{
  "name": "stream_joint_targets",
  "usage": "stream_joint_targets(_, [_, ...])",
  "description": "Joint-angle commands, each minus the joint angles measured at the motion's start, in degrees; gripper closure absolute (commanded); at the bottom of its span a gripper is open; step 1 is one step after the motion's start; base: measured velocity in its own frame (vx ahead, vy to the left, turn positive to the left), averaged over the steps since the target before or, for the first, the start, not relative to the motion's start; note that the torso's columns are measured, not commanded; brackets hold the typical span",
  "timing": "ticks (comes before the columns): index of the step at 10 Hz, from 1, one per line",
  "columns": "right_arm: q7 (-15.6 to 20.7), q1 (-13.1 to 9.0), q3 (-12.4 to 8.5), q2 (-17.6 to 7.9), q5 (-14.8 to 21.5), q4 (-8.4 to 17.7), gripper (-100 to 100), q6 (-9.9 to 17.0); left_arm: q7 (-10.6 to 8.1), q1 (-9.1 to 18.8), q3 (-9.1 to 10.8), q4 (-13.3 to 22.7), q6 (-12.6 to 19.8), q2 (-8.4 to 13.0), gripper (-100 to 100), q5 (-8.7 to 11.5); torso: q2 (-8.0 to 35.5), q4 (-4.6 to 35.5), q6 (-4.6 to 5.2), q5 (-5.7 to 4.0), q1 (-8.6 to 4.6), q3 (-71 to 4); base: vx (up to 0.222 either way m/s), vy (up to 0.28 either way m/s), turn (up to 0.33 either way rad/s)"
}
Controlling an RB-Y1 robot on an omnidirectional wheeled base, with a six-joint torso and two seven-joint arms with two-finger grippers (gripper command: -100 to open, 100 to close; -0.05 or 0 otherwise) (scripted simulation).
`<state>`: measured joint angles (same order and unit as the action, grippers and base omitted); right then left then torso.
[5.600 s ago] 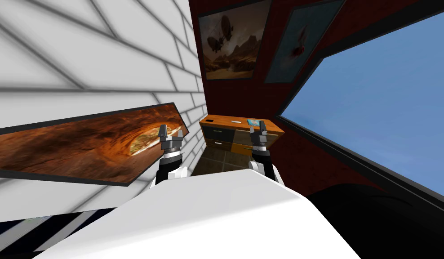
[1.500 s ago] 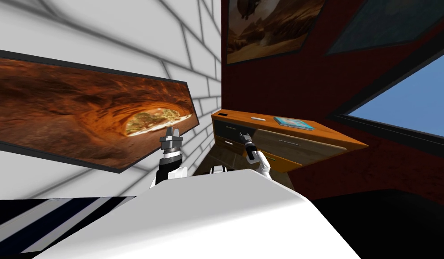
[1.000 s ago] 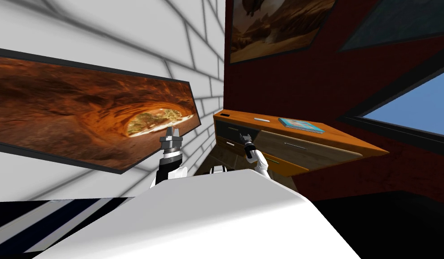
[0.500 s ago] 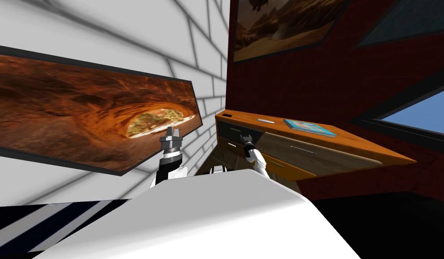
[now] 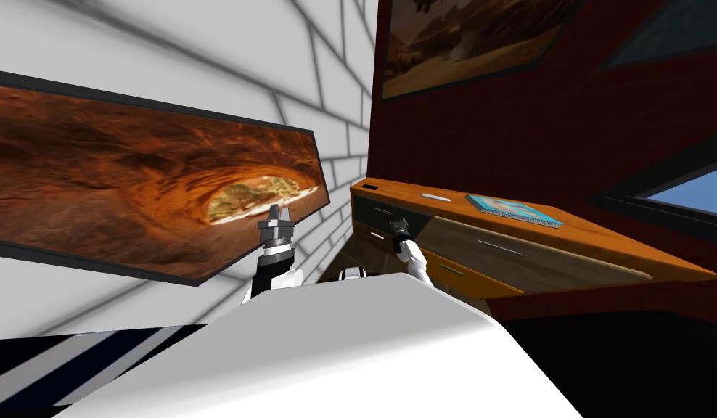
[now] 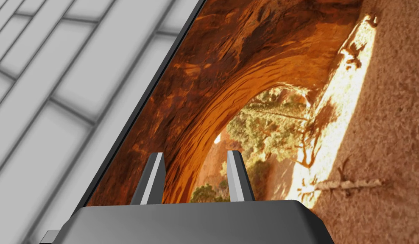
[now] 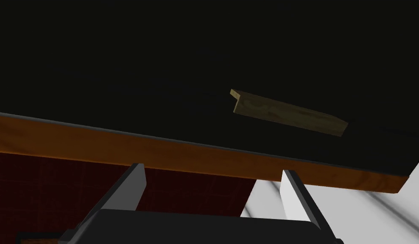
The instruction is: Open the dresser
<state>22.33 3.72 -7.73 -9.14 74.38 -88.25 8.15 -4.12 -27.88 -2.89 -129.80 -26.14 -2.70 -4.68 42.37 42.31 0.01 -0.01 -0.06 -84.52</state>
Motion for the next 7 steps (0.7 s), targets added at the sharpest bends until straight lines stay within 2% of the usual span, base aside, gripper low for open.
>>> stream_joint_targets(1, [1.52,-0.93,-0.09,0.05,3.92,2.18,-100,2.13,0.0,0.0,0.0,0.0,0.0,0.0,0,0.0,-0.07,-0.01,-0.03,0.0,0.05,-0.03,0.048,0.015,0.042])
stream_joint_targets(2, [2.9,-1.77,-0.24,0.2,5.72,4.26,-100,4.11,0.0,0.0,0.0,0.0,0.0,0.0,0,0.0,-0.11,-0.03,-0.01,0.01,0.05,-0.06,0.054,0.022,0.062])
stream_joint_targets(3, [2.9,-1.77,-0.24,0.2,7.29,4.26,-100,4.11,0.0,0.0,0.0,0.0,0.0,0.0,0,0.0,-0.13,-0.04,-0.02,0.01,0.08,-0.08,0.049,0.017,0.027])
stream_joint_targets(4, [4.25,-2.54,-0.36,0.36,8.85,6.26,-100,6.08,0.0,0.0,0.0,0.0,0.0,0.0,0,0.0,-0.09,-0.03,0.0,0.02,0.06,-0.06,0.07,0.026,0.058])
stream_joint_targets(6, [4.25,-2.54,-0.36,0.36,10.55,6.26,-100,6.08,0.0,0.0,0.0,0.0,0.0,0.0,0,0.0,-0.07,-0.02,-0.01,0.02,0.07,-0.04,0.036,0.017,0.011])
stream_joint_targets(7, [5.57,-3.23,-0.47,0.55,12.15,8.19,-100,8.02,0.0,0.0,0.0,0.0,0.0,0.0,0,0.0,0.04,0.01,0.0,0.0,0.01,0.03,0.038,0.02,0.055])
